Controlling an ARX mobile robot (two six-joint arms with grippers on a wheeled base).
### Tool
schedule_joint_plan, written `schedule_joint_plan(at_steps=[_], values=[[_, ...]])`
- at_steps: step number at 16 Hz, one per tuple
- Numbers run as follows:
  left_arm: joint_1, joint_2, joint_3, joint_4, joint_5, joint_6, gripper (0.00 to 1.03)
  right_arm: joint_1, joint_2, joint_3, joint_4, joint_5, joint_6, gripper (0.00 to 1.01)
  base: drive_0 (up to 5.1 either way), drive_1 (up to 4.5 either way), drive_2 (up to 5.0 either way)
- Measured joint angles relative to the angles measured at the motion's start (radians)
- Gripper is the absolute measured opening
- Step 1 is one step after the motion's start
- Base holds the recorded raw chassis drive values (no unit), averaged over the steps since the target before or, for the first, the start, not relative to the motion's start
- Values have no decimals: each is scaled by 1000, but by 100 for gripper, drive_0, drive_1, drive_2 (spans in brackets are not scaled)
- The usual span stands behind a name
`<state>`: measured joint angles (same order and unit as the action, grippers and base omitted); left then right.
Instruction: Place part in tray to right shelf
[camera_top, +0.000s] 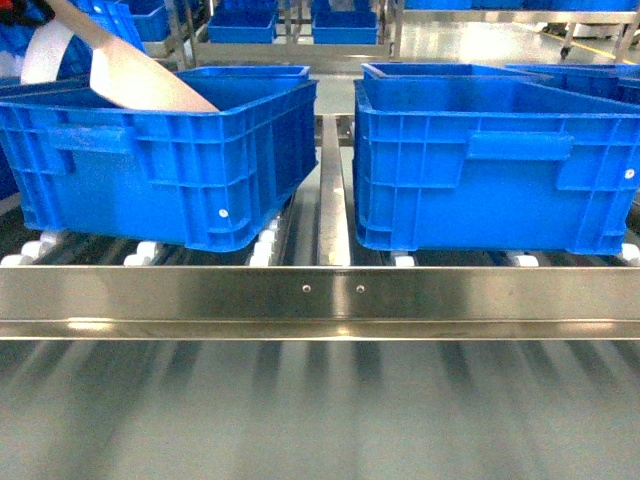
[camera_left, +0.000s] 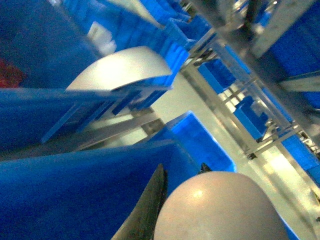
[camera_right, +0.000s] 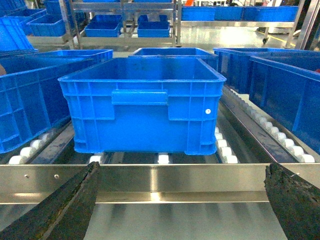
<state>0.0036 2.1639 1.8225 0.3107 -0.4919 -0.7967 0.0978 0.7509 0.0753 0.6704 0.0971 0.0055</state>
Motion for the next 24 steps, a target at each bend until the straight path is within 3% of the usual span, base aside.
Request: schedule_joint_plan(at_steps=[2, 3, 4, 6, 9, 11, 12, 13, 14, 15, 16, 17, 18, 23, 24], values=[[-6, -210, -117, 89, 20, -17, 14, 0, 0, 0, 0, 0, 0, 98, 0, 0, 0], [10, -260, -168, 87, 106, -39, 14, 0, 0, 0, 0, 0, 0, 98, 0, 0, 0], [14, -291, -292, 132, 99, -112, 14, 0, 0, 0, 0, 0, 0, 98, 0, 0, 0], [32, -369, -515, 197, 229, -219, 14, 0, 0, 0, 0, 0, 0, 98, 0, 0, 0], [10, -591, -822, 384, 354, -324, 14, 0, 0, 0, 0, 0, 0, 98, 0, 0, 0], [-47, -684, -975, 487, 395, -311, 14, 0, 0, 0, 0, 0, 0, 98, 0, 0, 0], [-79, -694, -1062, 544, 394, -275, 14, 0, 0, 0, 0, 0, 0, 98, 0, 0, 0], [-92, -684, -1104, 472, 421, -199, 14, 0, 0, 0, 0, 0, 0, 98, 0, 0, 0], [-79, -705, -1162, 430, 436, 28, 14, -2, -4, 0, -10, 0, 0, 94, 0, 0, 0], [-65, -755, -1233, 464, 442, 200, 14, -22, -30, -6, -41, -29, 1, 83, 0, 0, 0], [-58, -821, -1278, 495, 451, 365, 14, -82, -76, -19, -68, -85, 0, 72, 0, 0, 0], [-53, -888, -1331, 528, 444, 558, 14, -105, -98, -44, -18, -85, 1, 58, 0, 0, 0], [-27, -923, -1385, 548, 490, 649, 14, -103, -115, -59, -46, -95, 0, 48, 0, 0, 0], [-10, -1061, -1543, 562, 514, 719, 14, -98, -266, -63, -191, -97, 0, 2, 0, 0, 0], [-10, -1096, -1576, 554, 514, 724, 14, -98, -292, -63, -220, -97, -2, 2, 0, 0, 0]])
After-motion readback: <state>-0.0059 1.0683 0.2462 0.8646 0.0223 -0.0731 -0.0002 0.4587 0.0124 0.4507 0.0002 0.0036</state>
